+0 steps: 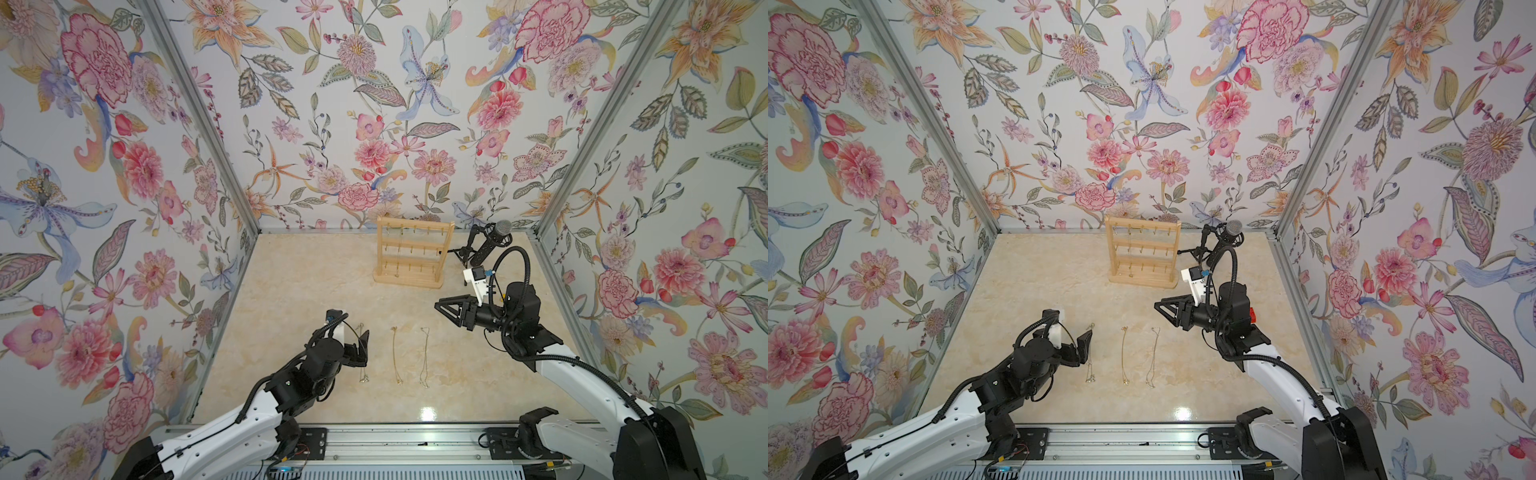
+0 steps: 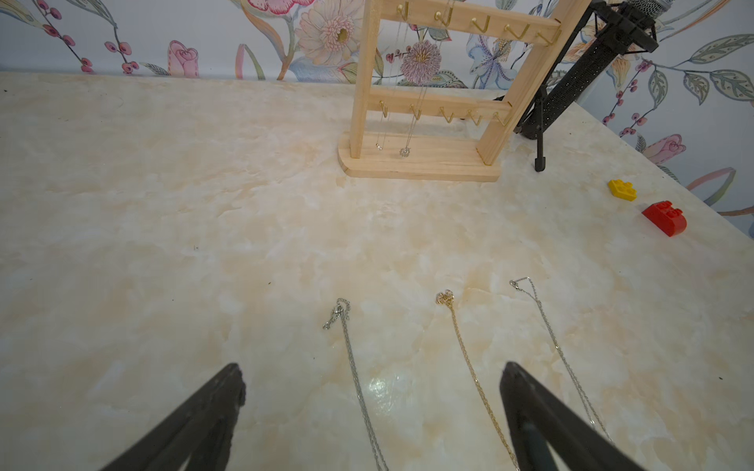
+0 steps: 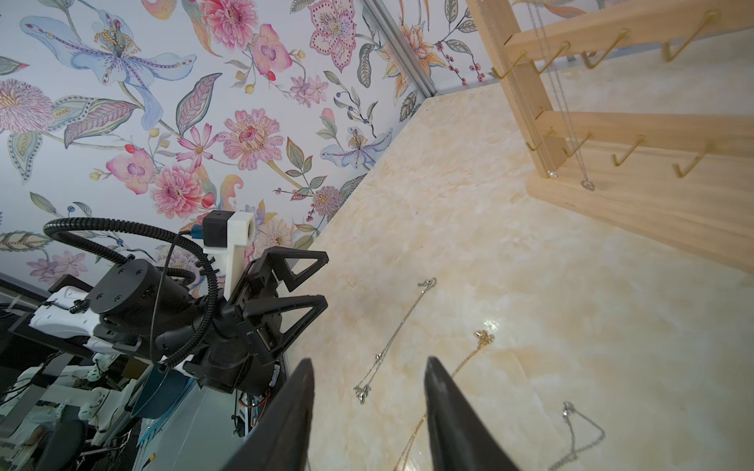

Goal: Take the necklace off the jewelry display stand
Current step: Take off the necklace from the stand.

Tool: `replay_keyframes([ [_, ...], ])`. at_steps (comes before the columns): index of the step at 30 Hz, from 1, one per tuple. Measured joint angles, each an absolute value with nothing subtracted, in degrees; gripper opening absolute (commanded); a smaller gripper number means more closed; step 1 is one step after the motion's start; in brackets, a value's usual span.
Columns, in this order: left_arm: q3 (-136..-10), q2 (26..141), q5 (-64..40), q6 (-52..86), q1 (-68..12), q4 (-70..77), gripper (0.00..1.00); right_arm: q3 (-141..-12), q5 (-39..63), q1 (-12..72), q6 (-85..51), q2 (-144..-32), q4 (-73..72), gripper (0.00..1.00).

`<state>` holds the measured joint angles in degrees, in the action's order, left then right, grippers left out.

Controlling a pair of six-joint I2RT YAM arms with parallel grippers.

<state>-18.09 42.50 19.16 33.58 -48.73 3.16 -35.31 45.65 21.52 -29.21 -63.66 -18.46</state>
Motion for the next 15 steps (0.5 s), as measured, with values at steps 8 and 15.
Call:
replay_keyframes([
  [8, -15.2, 39.4, 17.5, 33.4, -48.7, 8.2, 0.99, -45.3, 32.9, 28.0, -25.9, -69.3, -10.6, 0.38],
  [15, -13.0, 35.9, 17.1, 33.4, -48.7, 9.1, 0.99, -51.7, 19.7, 30.9, -23.9, -75.8, -10.1, 0.36],
])
